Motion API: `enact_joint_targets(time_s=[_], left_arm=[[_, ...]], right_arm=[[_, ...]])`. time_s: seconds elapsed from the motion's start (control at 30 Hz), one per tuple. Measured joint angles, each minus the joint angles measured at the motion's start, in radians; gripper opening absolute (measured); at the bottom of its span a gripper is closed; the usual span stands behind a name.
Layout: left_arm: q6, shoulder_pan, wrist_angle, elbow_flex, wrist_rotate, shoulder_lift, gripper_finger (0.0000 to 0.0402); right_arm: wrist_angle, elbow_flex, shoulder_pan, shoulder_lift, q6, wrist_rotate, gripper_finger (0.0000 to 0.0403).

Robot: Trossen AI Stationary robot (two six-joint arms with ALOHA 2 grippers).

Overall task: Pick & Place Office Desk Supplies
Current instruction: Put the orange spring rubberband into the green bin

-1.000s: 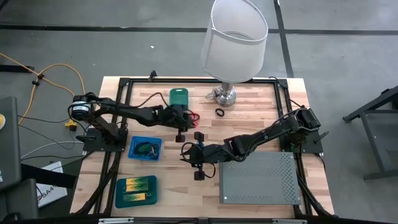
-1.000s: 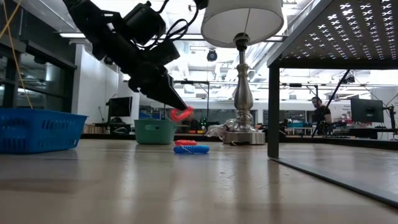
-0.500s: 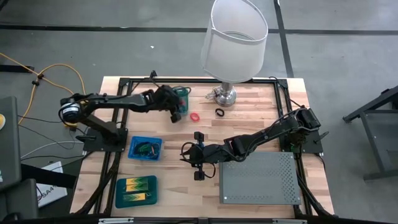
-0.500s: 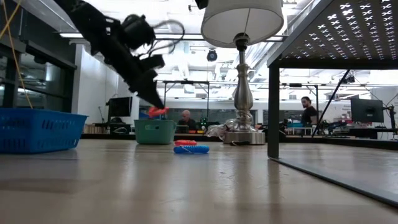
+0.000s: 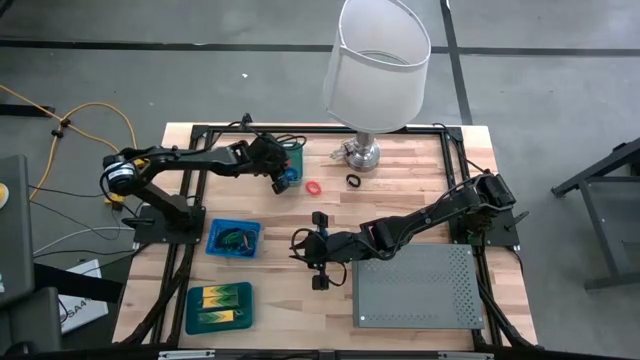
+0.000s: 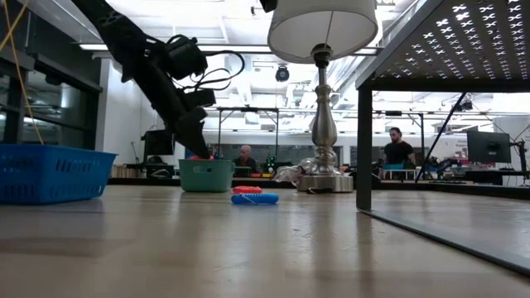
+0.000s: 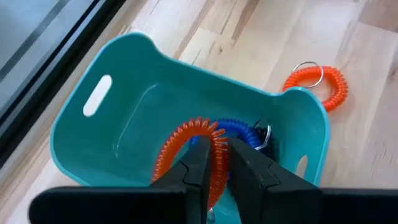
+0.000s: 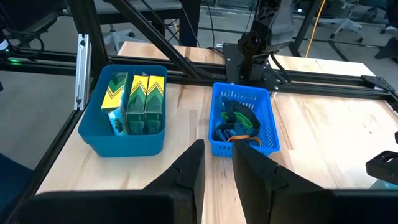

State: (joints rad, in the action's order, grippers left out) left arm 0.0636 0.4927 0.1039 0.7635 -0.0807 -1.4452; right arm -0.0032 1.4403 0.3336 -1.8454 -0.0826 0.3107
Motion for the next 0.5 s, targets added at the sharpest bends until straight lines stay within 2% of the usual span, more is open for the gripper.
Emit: enact_joint_targets(time_s=[0.3,0.5], left_arm=[[0.007,0.0,-0.003,0.0,0.023,0.0,0.0084],[0.008,0.0,-0.004,0.0,0.026,0.0,0.0092]], right_arm=[[0.0,0.0,0.0,0.0,0.0,0.0,0.0069],[0.0,0.0,0.0,0.0,0.0,0.0,0.0069]])
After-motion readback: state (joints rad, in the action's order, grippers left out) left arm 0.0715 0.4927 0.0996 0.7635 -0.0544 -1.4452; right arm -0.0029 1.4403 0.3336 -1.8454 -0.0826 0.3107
